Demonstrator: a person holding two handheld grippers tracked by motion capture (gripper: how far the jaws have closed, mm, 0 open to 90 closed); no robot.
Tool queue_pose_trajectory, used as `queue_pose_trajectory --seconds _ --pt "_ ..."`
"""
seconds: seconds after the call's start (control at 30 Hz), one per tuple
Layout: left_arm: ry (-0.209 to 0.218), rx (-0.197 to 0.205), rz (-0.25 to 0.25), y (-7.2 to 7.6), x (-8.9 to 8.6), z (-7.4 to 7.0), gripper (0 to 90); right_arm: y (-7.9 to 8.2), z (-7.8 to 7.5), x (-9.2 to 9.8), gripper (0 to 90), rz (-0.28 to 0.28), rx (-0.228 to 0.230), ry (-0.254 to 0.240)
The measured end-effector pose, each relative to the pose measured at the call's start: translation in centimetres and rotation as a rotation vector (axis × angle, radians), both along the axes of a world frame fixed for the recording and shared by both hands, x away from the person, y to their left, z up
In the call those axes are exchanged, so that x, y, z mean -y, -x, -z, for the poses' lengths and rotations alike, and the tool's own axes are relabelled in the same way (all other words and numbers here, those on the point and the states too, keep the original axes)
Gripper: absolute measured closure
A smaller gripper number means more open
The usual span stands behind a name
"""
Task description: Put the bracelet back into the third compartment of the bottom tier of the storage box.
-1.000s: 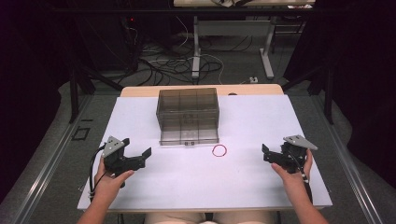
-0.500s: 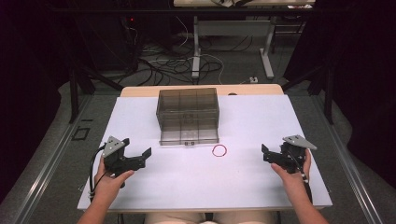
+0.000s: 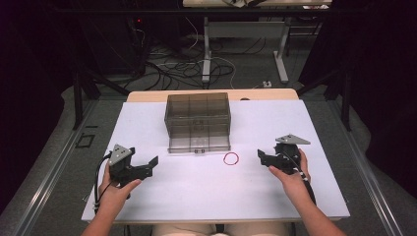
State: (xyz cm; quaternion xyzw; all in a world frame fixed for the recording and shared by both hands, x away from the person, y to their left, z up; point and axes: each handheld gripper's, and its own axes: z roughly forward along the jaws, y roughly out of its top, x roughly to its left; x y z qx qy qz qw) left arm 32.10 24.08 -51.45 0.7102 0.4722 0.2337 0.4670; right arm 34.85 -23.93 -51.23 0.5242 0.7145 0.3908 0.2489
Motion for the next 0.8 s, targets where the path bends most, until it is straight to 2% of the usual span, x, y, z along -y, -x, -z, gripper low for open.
queue_pose_trajectory --seconds 0.57,0.8 --pt "0.008 -0.002 -0.005 0.0 -0.1 0.0 4.3 -1.6 0.0 -3.3 26.3 -0.078 -0.054 0.006" --pt "0.011 -0.003 -0.004 0.0 -0.1 0.0 4.3 -2.2 0.1 -4.1 33.5 -0.090 -0.099 -0.010"
